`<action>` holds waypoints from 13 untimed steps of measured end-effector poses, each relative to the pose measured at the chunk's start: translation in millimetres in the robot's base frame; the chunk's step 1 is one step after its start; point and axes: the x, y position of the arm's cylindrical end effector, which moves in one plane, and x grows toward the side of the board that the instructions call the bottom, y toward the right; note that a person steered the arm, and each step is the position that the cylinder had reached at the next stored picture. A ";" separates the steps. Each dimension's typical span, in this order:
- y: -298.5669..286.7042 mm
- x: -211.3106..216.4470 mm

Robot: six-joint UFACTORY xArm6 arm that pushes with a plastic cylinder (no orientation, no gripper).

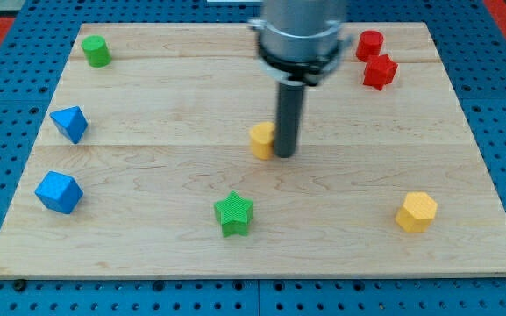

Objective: Slide the blue triangle towards the yellow heart

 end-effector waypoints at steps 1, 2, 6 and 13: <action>-3.9 1.4; -31.1 66.0; -273.6 21.0; -300.9 -110.5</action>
